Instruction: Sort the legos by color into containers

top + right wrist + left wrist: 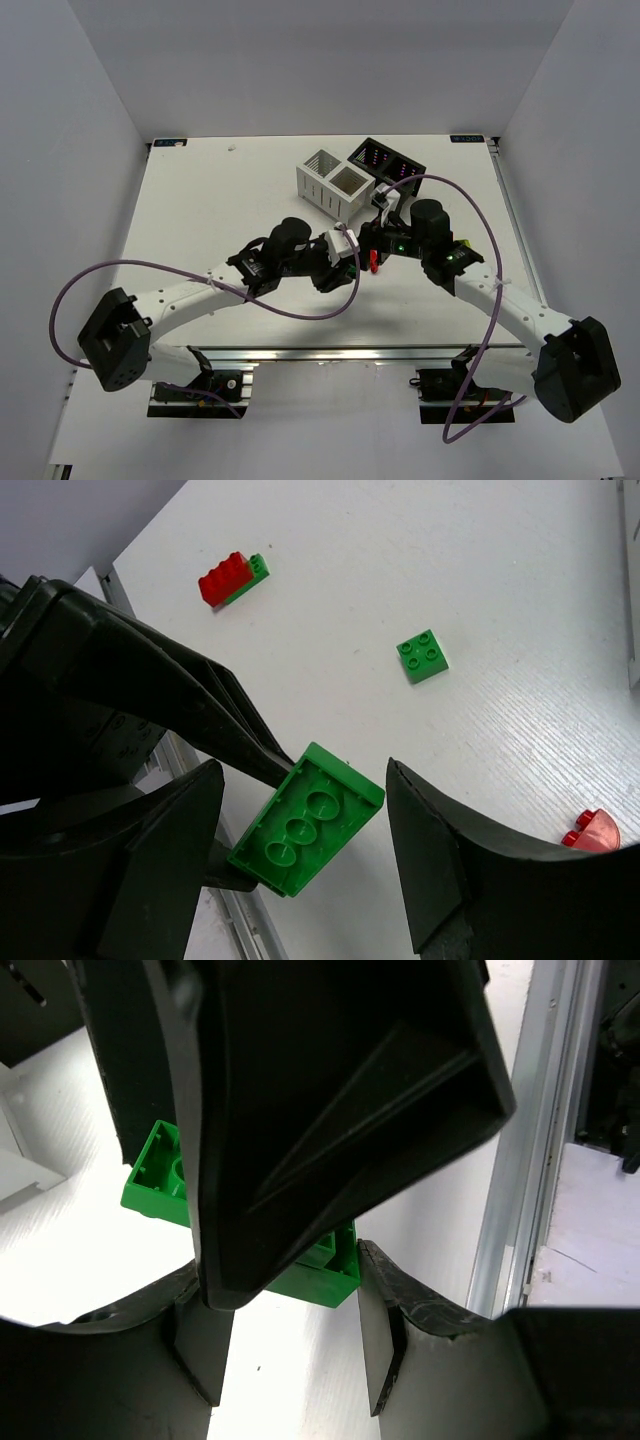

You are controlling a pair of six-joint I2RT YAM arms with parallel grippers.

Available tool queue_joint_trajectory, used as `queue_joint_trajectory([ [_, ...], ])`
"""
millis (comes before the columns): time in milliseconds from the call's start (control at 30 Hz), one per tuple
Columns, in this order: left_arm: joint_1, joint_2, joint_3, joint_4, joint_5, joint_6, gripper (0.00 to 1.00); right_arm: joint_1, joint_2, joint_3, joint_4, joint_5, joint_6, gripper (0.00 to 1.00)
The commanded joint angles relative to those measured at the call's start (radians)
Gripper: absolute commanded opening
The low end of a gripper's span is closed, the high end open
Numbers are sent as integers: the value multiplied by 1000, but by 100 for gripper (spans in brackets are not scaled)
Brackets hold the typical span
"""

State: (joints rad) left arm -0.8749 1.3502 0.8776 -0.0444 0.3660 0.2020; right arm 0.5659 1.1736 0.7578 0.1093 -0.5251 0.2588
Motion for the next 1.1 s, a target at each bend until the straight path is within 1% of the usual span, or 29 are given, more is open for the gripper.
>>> queue_joint_trajectory([
  [0,-10,-56,-5,8,36,11,39,-9,-38,49,20,-65,-44,72],
  [200,-10,-74,-11,12,37,10,39,-12,-17,55,9,-46,-20,71],
  [333,-10,-89,-17,8,86,16,39,-14,-48,66,-2,-70,-52,73],
  [433,-16,-95,-23,2,114,17,39,-15,-84,83,-26,-133,-87,77],
  [467,-19,-97,-22,1,114,19,39,-15,-97,86,-28,-180,-110,78],
  [567,-29,-99,-22,-8,111,25,39,-17,-138,81,-30,-237,-136,86],
  [667,-38,-109,-23,-12,110,28,39,-20,-143,86,-55,-275,-188,89],
  [700,-42,-114,-23,-14,108,28,39,-26,-138,95,-65,-295,-228,89],
  [767,-47,-128,-25,-15,110,30,39,-35,-121,104,-94,-353,-254,89],
  [833,-50,-141,-28,-20,109,30,39,-54,-103,129,-118,-416,-347,89],
  [933,-52,-178,-40,-29,117,27,39,-81,-85,196,-253,-507,-461,89],
  [967,-52,-192,-45,-32,122,25,39,-90,-77,218,-293,-544,-549,89],
  [1033,-52,-233,-66,-35,126,24,39,-136,-45,280,-417,-611,-637,89],
  [1067,-52,-247,-75,-38,128,24,39,-149,-31,300,-459,-657,-717,88],
])
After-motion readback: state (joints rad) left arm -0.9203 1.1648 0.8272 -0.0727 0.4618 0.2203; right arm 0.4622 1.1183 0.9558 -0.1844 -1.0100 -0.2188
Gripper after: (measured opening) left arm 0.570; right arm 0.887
